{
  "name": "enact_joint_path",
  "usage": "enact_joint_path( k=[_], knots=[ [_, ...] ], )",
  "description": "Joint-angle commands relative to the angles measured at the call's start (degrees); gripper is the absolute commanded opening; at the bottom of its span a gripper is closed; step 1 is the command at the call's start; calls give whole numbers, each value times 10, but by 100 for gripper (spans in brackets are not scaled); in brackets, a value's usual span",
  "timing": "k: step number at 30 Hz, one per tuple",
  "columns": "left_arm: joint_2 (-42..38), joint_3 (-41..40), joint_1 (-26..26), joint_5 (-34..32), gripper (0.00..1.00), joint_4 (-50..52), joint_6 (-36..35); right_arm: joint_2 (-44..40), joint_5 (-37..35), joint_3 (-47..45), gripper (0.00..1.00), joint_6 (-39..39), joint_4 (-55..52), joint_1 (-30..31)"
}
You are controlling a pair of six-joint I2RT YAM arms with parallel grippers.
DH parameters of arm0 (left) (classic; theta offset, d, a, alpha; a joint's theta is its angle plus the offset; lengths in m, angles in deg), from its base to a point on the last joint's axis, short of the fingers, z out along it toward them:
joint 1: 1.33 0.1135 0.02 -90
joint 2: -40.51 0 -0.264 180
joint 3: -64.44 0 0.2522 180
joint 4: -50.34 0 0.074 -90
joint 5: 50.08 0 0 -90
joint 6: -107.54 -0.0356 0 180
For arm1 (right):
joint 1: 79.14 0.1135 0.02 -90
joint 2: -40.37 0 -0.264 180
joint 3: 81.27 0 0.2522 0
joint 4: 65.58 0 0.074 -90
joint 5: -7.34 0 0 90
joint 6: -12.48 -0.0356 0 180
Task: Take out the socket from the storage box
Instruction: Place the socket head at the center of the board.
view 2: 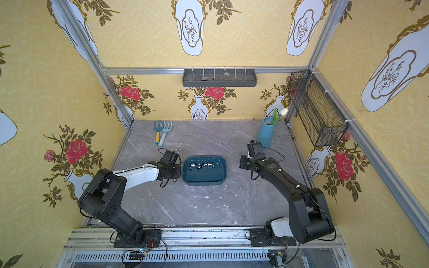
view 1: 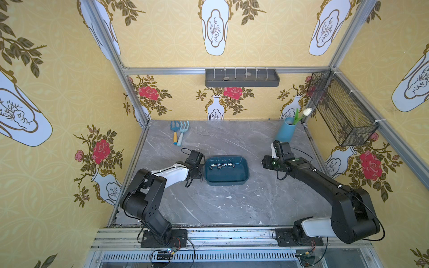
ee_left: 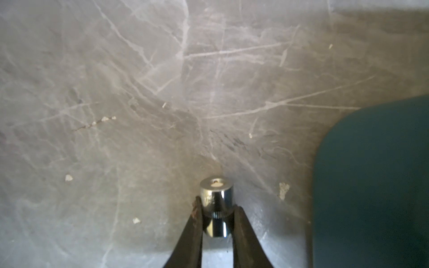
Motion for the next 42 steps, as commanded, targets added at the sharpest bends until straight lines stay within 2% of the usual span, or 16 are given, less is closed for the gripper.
enact_joint_path(
  k=[1, 5, 9, 30, 42],
  knots=[
    [4, 2, 0, 1, 26, -3, 4, 0, -1, -2, 56, -3, 10, 0],
    [1, -1, 0, 1, 36, -2, 5, -3, -4, -1, 56, -2, 8, 0],
    [-1, 1, 0, -3, 40, 3, 4, -7, -6, -2, 56, 0, 8, 0],
    [-11, 32, 0, -24, 44, 42, -1, -2, -9, 3, 56, 4, 5, 0],
    [-92, 102, -16, -13, 46, 125, -1, -1, -4, -1, 56, -1, 11, 0]
  ],
)
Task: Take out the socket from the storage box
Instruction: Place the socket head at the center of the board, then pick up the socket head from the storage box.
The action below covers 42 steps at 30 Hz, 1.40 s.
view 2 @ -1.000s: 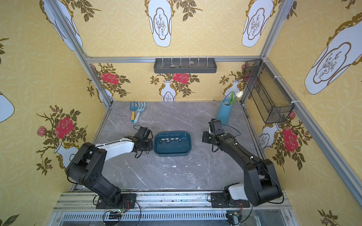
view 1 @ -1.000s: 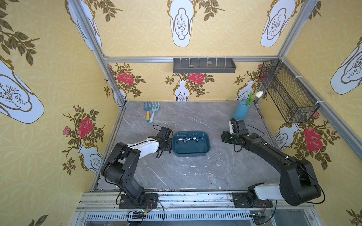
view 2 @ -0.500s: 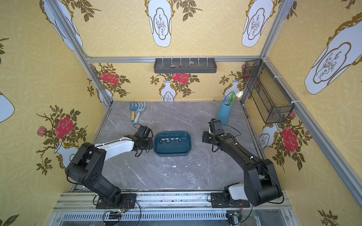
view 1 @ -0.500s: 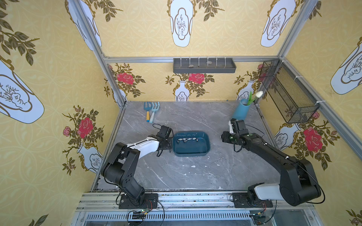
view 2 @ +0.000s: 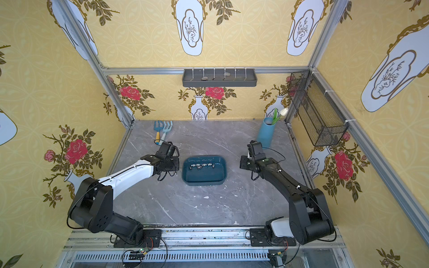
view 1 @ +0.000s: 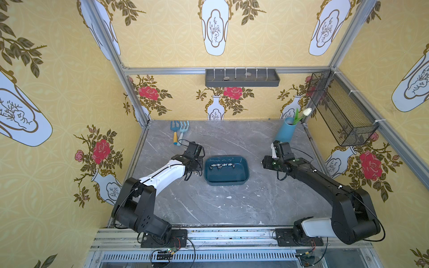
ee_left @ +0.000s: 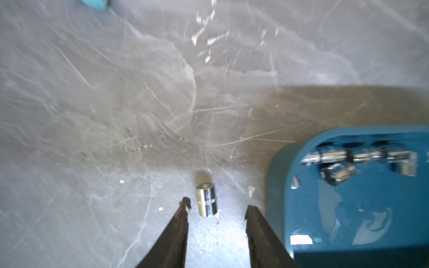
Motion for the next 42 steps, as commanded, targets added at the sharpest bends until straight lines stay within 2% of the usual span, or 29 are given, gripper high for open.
enact_joint_path(
  k=[1, 9, 15, 20, 23, 29, 42],
  knots=[
    [-19, 24, -15, 9, 46, 38, -3, 3, 3, 0, 57, -4, 11, 0],
    [-23, 98, -79, 18, 48, 68, 4, 2, 24, 6, 59, -15, 16, 2],
    [23, 141, -120, 6, 50, 94, 80, -1, 34, 13, 62, -26, 26, 24],
    [75, 163, -146, -6, 52, 88, 114, 6, 26, 26, 65, -29, 28, 56],
    [114, 179, -154, -12, 53, 88, 147, 9, 21, 29, 66, -32, 29, 72],
    [172, 196, -163, -5, 55, 75, 163, 15, 24, 32, 67, -42, 38, 102],
    [235, 199, -164, -15, 54, 56, 187, 24, 36, 32, 68, -56, 52, 120]
  ],
)
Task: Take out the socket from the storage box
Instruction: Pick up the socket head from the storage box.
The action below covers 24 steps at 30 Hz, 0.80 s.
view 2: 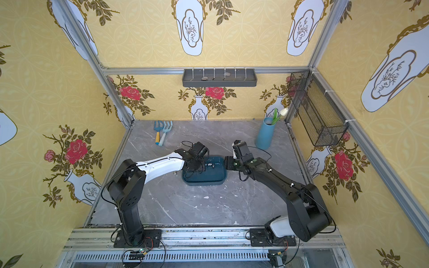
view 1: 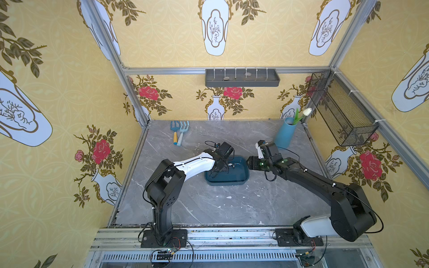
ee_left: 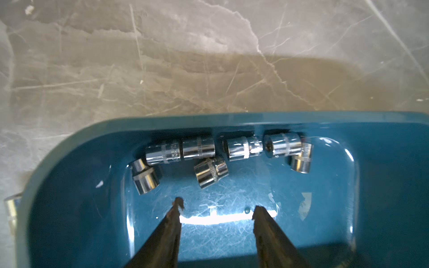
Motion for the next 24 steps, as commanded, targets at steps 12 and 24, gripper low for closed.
enact_joint_path(
  k=[12, 24],
  knots=[
    [47, 12, 0, -14, 53, -16, 13, -8, -2, -7, 69, -8, 17, 1],
    [74, 27, 0, -32, 52, -17, 11, -7, -2, -11, 69, -9, 19, 2]
  ],
)
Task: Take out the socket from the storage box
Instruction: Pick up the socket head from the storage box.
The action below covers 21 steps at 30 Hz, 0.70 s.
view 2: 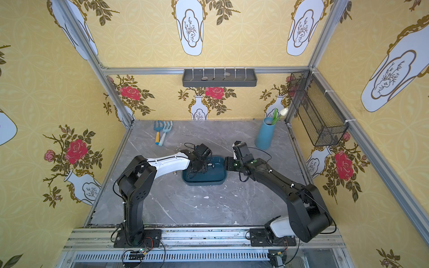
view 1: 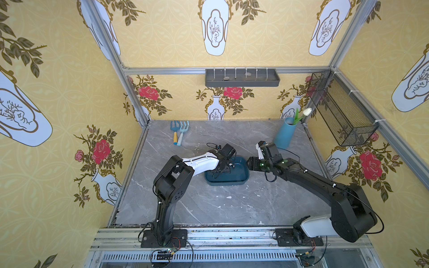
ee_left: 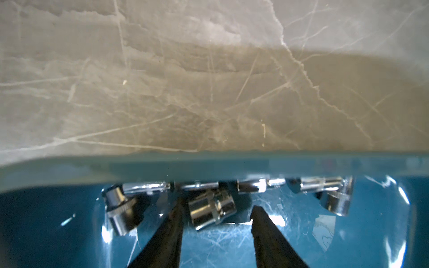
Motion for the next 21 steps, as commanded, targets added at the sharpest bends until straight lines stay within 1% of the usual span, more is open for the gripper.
enact_joint_path(
  k=[1, 11, 21],
  knots=[
    [9, 4, 0, -17, 51, -5, -1, -4, -1, -3, 69, 1, 18, 1],
    [22, 14, 0, -30, 48, -9, 0, -5, -2, -3, 69, 3, 16, 1],
    [27, 15, 0, -32, 37, -15, -1, -6, -1, -3, 69, 6, 14, 1]
  ],
)
